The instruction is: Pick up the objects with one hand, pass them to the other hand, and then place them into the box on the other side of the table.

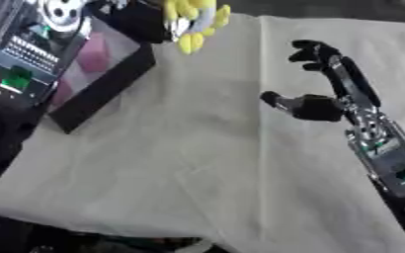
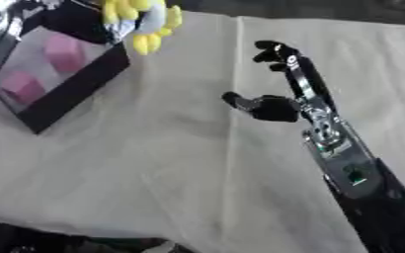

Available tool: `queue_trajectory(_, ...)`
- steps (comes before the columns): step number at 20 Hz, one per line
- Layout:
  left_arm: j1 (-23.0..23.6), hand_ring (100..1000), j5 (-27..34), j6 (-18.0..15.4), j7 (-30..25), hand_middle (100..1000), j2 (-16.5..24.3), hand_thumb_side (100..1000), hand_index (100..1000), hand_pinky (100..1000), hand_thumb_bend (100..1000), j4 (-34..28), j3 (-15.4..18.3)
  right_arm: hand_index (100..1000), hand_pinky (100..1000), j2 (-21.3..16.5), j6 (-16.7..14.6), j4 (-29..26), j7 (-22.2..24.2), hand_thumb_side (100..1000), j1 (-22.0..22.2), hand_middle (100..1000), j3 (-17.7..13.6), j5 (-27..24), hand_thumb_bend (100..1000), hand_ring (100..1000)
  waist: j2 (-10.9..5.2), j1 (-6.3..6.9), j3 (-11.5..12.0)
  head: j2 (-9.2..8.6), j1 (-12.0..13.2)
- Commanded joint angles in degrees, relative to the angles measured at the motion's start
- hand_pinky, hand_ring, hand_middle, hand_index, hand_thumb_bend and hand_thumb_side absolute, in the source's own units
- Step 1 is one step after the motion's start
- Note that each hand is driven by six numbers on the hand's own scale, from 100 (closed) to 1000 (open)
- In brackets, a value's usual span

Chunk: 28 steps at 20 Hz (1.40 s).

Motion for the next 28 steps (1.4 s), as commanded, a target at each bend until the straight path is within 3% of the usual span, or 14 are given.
queue_trajectory(1, -0.65, 557, 1.44, 0.13, 1.91, 477, 3.34, 100, 383, 667, 137, 0.88, 2.12, 849, 818, -2.22, 0.40, -2.27, -0.43, 227, -0.08, 674, -1.18, -0.09, 680, 833, -1.07, -0.02, -0.16, 0.32, 0.36)
queue_trajectory(11, 2.18, 557, 4.71, 0.44, 7.45, 480, 9.93, 100, 377, 660, 139, 2.16, 5.43, 834, 818, -7.62, 2.25, -9.23, -3.96, 122, 1.91, 671, -6.08, -4.15, 615, 832, 0.09, -0.93, -0.81, 0.18, 0.16)
queue_trajectory(20, 4.37, 551, 8.81, 1.31, 12.61, 474, 12.71, 100, 375, 650, 127, 2.35, 8.02, 832, 815, -10.25, 4.41, -12.37, -7.74, 100, 2.64, 658, -9.68, -7.99, 652, 825, 1.79, -1.88, -0.91, -2.39, -0.13)
queue_trajectory(28, 7.37, 560, 7.25, 0.81, 14.69, 479, 16.74, 100, 378, 662, 161, 4.60, 8.65, 828, 812, -10.64, 4.95, -13.32, -9.49, 100, 2.68, 646, -11.47, -9.27, 639, 822, 2.47, -2.15, -1.28, -4.42, 1.06)
